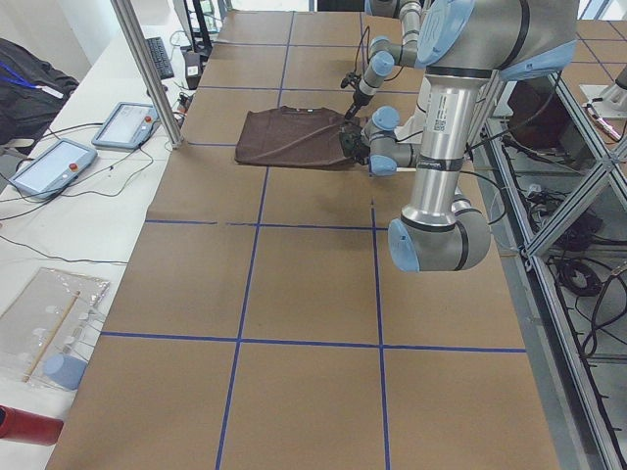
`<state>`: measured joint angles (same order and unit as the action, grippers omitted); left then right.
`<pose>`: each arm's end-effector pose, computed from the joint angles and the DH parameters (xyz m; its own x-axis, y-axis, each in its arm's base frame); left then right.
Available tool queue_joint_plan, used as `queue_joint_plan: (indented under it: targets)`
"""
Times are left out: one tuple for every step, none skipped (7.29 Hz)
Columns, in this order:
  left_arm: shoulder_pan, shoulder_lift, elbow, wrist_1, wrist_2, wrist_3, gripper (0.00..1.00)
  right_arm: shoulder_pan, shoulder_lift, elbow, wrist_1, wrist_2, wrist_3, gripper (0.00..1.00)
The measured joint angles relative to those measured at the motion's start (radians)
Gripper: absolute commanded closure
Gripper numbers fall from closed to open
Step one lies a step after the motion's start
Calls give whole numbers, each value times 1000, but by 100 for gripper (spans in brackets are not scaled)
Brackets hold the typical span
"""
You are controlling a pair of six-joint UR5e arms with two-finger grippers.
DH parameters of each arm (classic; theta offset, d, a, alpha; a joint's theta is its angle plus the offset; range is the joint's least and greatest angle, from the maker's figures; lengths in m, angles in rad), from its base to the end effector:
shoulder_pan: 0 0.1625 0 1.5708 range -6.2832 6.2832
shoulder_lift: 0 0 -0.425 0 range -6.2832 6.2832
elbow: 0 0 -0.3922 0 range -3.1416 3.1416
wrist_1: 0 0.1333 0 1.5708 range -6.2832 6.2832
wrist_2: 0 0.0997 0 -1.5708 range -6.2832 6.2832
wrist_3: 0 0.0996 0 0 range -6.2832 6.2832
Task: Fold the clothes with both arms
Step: 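Lower both grippers and pinch the two near corners, then lift the near edge with both grippers and fold it toward the far edge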
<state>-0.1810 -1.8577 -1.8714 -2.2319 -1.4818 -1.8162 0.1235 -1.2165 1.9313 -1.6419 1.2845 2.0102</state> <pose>0.5374 -0.2429 0.2896 0.2384 -0.2896 -0.9270 0.3300 0.9218 -0.2031 -0.5564 -0.2317 0.3206 0.5966 0.4853 0.6392 -0.5968 0.8007 -0.0509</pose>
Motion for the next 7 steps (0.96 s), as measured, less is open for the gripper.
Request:
queue_joint_plan:
  targets:
    - [0, 0, 0, 0, 0, 0, 100, 1, 0, 0, 0, -3, 22, 100]
    - [0, 0, 0, 0, 0, 0, 100, 1, 0, 1, 1, -8, 35, 100]
    - [0, 0, 0, 0, 0, 0, 100, 1, 0, 2, 0, -12, 41, 100]
    - [0, 0, -1, 0, 0, 0, 100, 2, 0, 6, 1, -14, 43, 100]
    - [-2, 1, -7, 2, -1, 3, 100, 4, 0, 14, 1, -14, 43, 100]
    - [-6, 5, -43, 25, -10, 11, 100, 6, 0, 41, 0, -14, 41, 100]
    - [-10, 11, -127, 100, -31, 19, 100, 8, 0, 93, -3, -13, 38, 100]
